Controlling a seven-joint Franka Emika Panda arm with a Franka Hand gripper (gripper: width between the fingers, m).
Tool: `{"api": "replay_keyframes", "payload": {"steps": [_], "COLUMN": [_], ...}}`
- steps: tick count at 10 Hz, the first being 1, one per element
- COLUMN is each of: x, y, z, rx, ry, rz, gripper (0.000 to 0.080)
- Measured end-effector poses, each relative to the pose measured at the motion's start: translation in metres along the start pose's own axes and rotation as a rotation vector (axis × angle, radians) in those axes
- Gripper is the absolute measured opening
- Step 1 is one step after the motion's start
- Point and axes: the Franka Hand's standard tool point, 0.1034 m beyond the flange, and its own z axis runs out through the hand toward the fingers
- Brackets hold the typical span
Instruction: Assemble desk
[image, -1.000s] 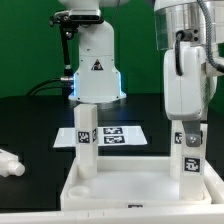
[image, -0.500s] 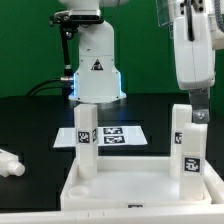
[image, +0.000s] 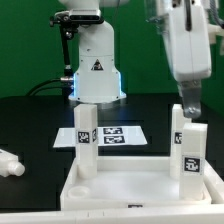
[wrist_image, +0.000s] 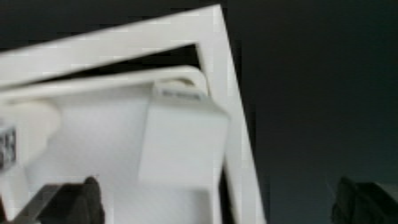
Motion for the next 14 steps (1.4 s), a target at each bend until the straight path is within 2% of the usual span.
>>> {"api": "replay_keyframes", "payload": {"steps": [2, 4, 6, 7, 8, 10, 11, 12, 14], "x": [0.024, 0.022, 0.025, 0.038, 0.066, 0.108, 0.120, 0.115, 0.118], "y": [0.003, 0.003, 0.002, 0.000, 0.001, 0.005, 0.007, 0.007, 0.007], "z": [-0.009, -0.008, -0.008, -0.011, -0.019, -0.029, -0.028, -0.027, -0.026], "rx": [0.004, 0.004, 0.004, 0.012, 0.038, 0.049, 0.060, 0.058, 0.058], "ry": [0.005, 0.005, 0.005, 0.006, 0.006, 0.006, 0.010, 0.009, 0.008], "rz": [-0.190, -0.311, -0.304, -0.305, -0.298, -0.312, -0.264, -0.275, -0.272], "gripper": [0.0649, 0.0649, 0.0649, 0.0649, 0.0649, 0.0649, 0.0649, 0.0649, 0.0649]}}
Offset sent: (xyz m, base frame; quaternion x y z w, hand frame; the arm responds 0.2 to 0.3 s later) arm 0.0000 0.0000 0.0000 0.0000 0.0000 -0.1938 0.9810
